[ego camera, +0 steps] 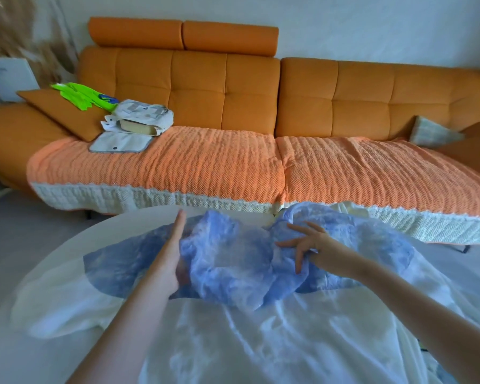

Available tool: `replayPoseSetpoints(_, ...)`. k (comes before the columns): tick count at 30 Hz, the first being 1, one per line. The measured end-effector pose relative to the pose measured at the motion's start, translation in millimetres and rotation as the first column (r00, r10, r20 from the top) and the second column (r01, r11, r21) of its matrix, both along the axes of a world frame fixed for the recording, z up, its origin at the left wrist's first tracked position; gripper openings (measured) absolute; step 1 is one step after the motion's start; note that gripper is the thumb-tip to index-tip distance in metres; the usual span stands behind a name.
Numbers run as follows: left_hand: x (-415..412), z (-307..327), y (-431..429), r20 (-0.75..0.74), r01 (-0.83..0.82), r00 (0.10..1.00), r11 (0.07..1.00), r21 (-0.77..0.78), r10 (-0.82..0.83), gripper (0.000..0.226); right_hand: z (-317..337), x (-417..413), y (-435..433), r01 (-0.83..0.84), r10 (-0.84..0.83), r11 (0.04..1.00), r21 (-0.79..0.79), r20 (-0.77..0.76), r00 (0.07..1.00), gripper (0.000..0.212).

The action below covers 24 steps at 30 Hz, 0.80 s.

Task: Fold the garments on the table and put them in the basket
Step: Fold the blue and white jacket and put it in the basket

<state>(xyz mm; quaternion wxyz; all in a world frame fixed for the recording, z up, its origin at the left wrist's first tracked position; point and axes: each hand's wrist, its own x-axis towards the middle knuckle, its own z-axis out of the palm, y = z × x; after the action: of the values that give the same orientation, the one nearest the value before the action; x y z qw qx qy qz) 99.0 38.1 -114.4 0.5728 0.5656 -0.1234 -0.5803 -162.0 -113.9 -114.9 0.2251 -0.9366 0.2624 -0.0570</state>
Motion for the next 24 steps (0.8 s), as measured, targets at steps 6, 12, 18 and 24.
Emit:
replayPoseSetpoints(6,-7,-37,28,0.087,-0.011,0.996,0.986,0.169,-0.004,0.015,3,-7,36,0.443,-0.487,0.873,0.205,0.402,0.775,0.044)
replayPoseSetpoints(12,-24,-36,50,-0.209,0.004,0.978,0.999,0.051,0.007,0.041,-17,-12,90,0.547,-0.637,0.566,0.617,-0.093,0.765,0.046)
replayPoseSetpoints(18,-31,-30,66,-0.099,0.045,0.994,0.998,0.044,-0.040,0.037,-4,-9,103,0.097,-0.825,0.287,0.953,0.195,0.530,0.006)
replayPoseSetpoints(24,-50,-38,82,-0.154,0.124,0.982,0.986,0.113,-0.106,0.035,-3,-5,122,0.073,-0.761,0.041,0.996,-0.016,0.648,0.019)
